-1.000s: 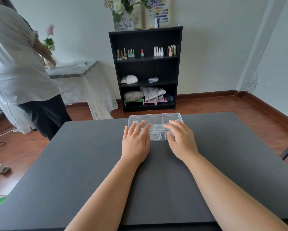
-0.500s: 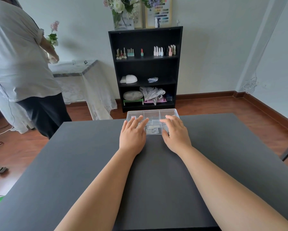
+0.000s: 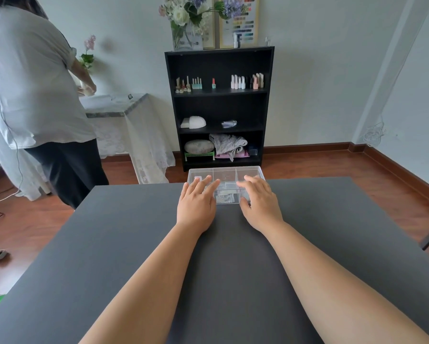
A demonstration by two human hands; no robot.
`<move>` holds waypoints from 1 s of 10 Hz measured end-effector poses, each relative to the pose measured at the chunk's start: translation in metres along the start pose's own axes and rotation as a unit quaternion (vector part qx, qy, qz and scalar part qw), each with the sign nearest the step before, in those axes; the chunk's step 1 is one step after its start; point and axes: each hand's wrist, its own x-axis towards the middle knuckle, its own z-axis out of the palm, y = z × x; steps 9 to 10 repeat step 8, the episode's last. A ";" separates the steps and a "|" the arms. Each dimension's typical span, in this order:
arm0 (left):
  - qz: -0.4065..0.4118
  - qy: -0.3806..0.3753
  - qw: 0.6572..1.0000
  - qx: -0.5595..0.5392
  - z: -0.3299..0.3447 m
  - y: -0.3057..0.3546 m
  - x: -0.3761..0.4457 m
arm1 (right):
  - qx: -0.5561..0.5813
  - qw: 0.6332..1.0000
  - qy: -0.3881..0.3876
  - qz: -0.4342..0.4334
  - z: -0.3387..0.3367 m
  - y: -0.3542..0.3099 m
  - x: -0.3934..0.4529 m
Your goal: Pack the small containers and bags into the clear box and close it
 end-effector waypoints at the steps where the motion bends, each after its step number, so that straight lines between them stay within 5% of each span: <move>1: -0.001 -0.009 1.000 0.003 -0.001 0.001 0.001 | -0.005 1.000 0.000 -0.004 0.000 0.001 0.000; 4: 0.032 -0.042 0.998 0.037 -0.003 -0.006 -0.005 | -0.026 0.999 0.039 -0.020 -0.002 -0.001 -0.003; 6: -0.012 0.020 0.997 -0.067 -0.014 -0.007 -0.045 | 0.074 0.981 0.181 -0.005 -0.014 -0.004 -0.018; 8: 0.015 -0.046 0.994 -0.094 -0.026 0.004 -0.085 | 0.294 0.901 0.320 -0.010 -0.074 -0.041 -0.034; 10: 0.015 -0.046 0.994 -0.094 -0.026 0.004 -0.085 | 0.294 0.901 0.320 -0.010 -0.074 -0.041 -0.034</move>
